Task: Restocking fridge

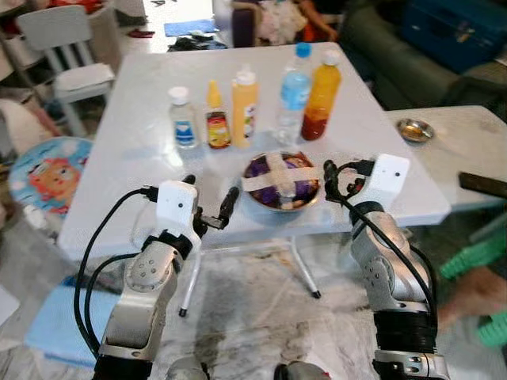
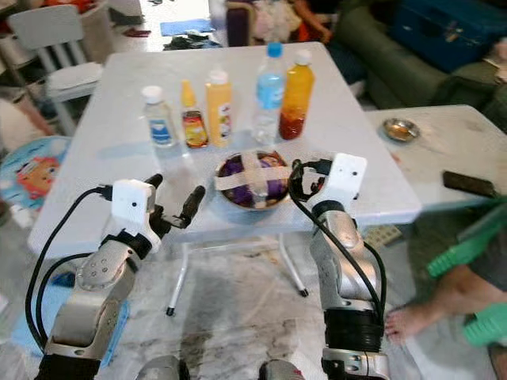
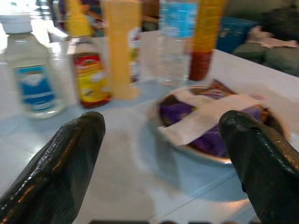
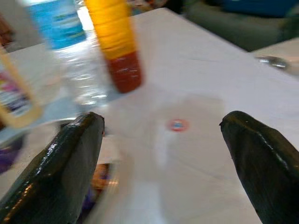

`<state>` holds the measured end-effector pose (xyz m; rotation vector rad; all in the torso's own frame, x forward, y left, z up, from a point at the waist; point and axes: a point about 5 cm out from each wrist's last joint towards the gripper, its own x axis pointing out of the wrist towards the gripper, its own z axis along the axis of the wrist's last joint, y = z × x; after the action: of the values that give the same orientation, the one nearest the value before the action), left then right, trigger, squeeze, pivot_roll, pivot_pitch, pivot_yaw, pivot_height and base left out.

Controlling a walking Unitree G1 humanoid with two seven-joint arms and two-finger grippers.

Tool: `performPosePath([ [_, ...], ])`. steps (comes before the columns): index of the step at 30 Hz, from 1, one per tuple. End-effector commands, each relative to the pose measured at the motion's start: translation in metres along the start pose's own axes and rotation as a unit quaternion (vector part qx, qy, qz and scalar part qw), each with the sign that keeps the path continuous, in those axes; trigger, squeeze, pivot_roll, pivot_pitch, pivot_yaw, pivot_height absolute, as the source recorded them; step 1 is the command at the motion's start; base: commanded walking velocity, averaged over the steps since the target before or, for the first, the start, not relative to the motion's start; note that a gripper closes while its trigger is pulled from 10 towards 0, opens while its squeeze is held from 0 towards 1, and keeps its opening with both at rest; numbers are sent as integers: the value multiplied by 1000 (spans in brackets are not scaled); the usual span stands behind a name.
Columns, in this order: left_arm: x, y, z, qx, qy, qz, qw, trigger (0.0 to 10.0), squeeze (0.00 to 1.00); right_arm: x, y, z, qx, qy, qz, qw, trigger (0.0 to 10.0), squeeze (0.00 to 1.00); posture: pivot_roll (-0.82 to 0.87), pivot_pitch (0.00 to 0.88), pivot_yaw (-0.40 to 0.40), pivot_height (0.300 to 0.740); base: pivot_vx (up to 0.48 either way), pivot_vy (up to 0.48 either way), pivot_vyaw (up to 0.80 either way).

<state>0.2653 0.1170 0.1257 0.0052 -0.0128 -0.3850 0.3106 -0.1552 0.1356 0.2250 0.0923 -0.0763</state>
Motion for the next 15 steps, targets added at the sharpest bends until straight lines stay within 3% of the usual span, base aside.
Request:
performPosePath([
  [1,1,-3,0,0,1,-9,1000,10000,0,-2,-1,4,11,-5,-9,1000,10000,0,25,0,-13,740,0,0,-781],
  [15,1,-5,0,12,3,-19,1000,10000,0,9,32,-12,146,65,21,987,10000,0,33,0,-3,740,0,0,0],
])
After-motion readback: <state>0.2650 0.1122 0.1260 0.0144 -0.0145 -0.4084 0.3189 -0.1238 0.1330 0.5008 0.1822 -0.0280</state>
